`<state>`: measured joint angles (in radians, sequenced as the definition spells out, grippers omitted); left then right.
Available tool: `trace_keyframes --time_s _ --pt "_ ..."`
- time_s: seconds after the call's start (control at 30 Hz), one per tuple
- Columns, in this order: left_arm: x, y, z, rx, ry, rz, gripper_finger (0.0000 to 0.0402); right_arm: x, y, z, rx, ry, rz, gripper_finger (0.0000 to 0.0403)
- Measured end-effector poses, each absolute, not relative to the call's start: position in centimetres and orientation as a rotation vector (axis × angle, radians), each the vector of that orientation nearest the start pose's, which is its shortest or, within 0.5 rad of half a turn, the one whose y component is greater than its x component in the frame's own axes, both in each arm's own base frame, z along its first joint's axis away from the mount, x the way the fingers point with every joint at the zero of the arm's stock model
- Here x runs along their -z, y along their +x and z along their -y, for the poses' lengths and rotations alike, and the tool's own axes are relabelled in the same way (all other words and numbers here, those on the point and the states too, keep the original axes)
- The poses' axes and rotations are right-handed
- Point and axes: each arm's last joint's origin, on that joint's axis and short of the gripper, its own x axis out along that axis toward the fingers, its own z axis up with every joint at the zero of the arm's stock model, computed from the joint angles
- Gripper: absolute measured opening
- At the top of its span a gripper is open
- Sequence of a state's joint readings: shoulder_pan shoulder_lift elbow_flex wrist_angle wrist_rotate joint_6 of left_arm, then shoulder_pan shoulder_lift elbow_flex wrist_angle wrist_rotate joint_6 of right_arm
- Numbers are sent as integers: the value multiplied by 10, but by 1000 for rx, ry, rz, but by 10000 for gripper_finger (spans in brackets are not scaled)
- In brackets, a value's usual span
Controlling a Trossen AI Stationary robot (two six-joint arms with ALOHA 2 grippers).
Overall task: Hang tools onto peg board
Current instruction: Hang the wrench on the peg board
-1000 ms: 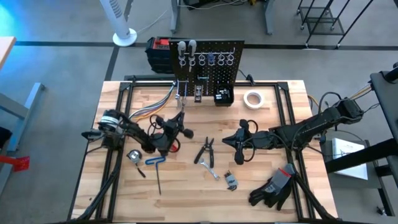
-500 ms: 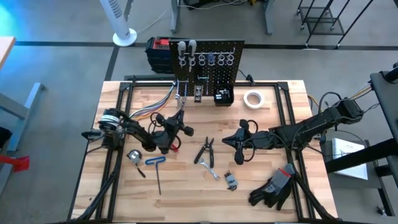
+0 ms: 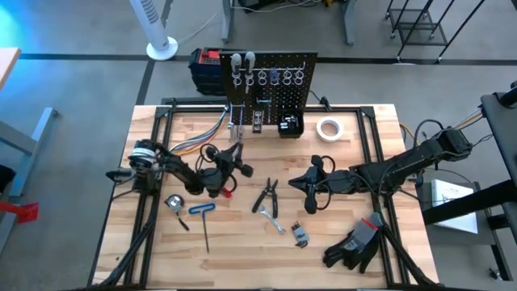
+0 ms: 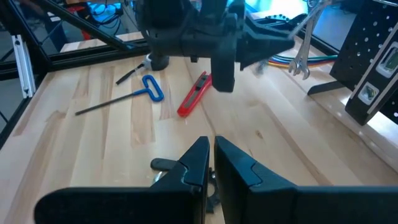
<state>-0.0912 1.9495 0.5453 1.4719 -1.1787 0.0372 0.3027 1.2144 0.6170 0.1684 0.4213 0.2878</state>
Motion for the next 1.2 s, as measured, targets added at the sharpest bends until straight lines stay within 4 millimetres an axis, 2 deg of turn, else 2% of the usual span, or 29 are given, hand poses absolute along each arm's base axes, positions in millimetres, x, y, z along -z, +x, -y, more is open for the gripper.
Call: trace_keyframes --time_s 0.17,0.3,0.5,0.63,0.8,1.0,1.1,1.2 --pt "-118 298 -2 -1082 -39 30 132 -223 242 -63 173 132 -380 18" --pt "-118 298 -2 -1084 -34 27 166 -223 242 -63 173 134 -380 18" --pt "-121 296 14 -1046 19 0 183 -222 243 -63 182 164 -381 18" --pt "-128 286 35 -978 64 -18 179 -202 248 -62 241 201 -441 18" --pt "-134 259 61 -795 50 -5 168 -166 266 -69 196 194 -536 32" --pt "-134 233 74 -353 -8 -19 159 -140 303 -82 -25 321 -606 90" --pt "-130 230 78 -141 -37 -61 158 -130 323 -89 -26 366 -683 121" --pt "-126 231 80 -97 -77 -98 157 -125 340 -96 12 436 -819 144"
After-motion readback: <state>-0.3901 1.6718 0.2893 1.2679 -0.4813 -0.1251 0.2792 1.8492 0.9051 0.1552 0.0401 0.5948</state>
